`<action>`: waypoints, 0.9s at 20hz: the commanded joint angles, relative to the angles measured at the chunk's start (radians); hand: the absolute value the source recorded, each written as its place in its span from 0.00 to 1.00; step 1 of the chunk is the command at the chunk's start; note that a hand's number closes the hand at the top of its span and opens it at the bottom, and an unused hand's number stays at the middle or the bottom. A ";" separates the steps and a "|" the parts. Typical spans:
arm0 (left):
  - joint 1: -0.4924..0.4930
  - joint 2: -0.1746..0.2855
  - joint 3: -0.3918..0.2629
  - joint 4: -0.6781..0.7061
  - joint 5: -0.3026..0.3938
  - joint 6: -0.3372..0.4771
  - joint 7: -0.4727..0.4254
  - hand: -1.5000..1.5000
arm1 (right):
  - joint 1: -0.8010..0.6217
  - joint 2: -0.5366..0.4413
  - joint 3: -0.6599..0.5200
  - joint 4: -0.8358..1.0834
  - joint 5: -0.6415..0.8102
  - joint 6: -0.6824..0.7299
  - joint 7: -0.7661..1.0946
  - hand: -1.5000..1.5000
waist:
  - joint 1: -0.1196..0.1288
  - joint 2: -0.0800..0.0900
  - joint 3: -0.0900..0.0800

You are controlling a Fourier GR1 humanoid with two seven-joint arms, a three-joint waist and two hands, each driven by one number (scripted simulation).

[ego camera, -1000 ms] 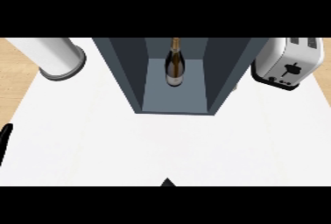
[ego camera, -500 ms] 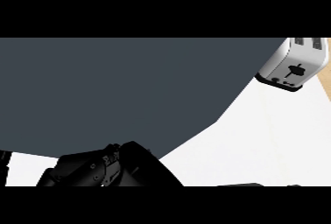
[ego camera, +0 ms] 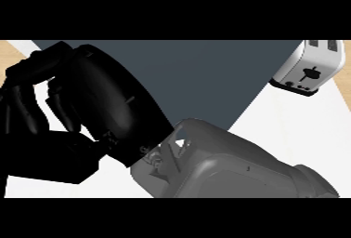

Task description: Pick up the wine, place it into the cabinet and close the cabinet

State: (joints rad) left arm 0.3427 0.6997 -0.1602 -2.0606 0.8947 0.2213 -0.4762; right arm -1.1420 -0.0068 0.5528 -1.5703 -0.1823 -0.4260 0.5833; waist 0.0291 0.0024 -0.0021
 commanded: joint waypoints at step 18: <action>-0.046 -0.043 0.028 0.012 -0.044 -0.015 0.060 0.00 | -0.082 -0.079 -0.211 0.543 -0.030 0.202 -0.373 1.00 | -0.010 0.010 0.001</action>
State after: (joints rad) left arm 0.3078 0.6608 -0.1265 -2.0479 0.8553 0.2067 -0.4230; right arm -1.2603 0.0006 0.4108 -1.1503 -0.2605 -0.1812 0.2398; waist 0.0486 -0.0254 -0.0308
